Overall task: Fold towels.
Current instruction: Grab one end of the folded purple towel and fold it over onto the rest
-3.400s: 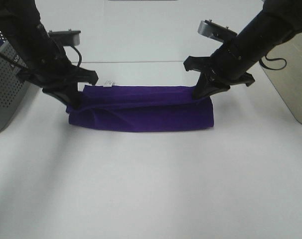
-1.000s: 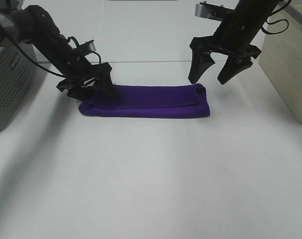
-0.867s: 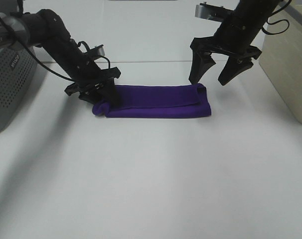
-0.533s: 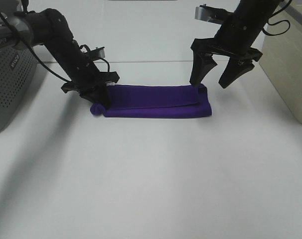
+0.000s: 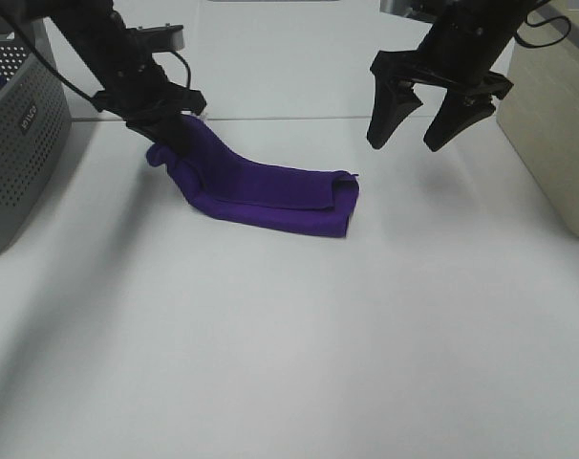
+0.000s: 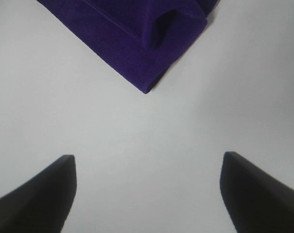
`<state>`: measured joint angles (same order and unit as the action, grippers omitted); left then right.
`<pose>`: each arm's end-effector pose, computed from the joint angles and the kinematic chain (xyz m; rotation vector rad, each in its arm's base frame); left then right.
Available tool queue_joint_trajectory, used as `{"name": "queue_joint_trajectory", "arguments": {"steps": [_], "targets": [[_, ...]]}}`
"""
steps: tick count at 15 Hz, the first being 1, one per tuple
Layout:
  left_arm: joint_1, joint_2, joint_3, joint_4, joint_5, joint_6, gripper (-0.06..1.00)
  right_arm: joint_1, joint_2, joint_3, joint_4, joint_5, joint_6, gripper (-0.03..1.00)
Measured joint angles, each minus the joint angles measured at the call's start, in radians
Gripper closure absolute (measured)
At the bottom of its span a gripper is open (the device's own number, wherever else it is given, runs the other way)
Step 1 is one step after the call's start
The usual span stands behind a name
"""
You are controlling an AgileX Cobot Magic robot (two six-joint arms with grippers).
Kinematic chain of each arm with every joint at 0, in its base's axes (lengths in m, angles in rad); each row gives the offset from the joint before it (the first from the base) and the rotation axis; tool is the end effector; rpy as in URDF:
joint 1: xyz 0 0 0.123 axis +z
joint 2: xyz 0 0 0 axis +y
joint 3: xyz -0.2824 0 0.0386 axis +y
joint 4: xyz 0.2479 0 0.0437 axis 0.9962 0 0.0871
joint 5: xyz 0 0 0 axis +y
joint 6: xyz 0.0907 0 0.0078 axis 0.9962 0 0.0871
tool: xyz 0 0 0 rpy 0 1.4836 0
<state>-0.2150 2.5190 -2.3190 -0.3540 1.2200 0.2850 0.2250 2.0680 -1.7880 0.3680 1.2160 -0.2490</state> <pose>0.5071 -0.1411 0.1667 0.5912 2.7921 -0.4877 0.4168 0.1269 0.2420 -0.5438 2.8809 0.5235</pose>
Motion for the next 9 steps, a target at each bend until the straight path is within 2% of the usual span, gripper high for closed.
{"name": "queue_joint_trajectory", "arguments": {"steps": [4,7,8,9], "targets": [[-0.143,0.042,0.0,-0.029,0.0,0.017,0.89,0.0,-0.07,-0.003,0.001,0.0,0.004,0.17],[-0.21,0.063,0.0,-0.053,-0.044,-0.026,0.86,0.0,-0.103,-0.003,0.001,0.001,0.007,0.17],[-0.224,0.063,0.0,-0.076,-0.079,-0.033,0.77,0.0,-0.106,-0.003,0.001,0.001,0.007,0.17],[-0.243,0.063,0.0,-0.182,-0.141,-0.033,0.43,0.0,-0.107,-0.003,0.001,0.001,0.011,0.17]]}}
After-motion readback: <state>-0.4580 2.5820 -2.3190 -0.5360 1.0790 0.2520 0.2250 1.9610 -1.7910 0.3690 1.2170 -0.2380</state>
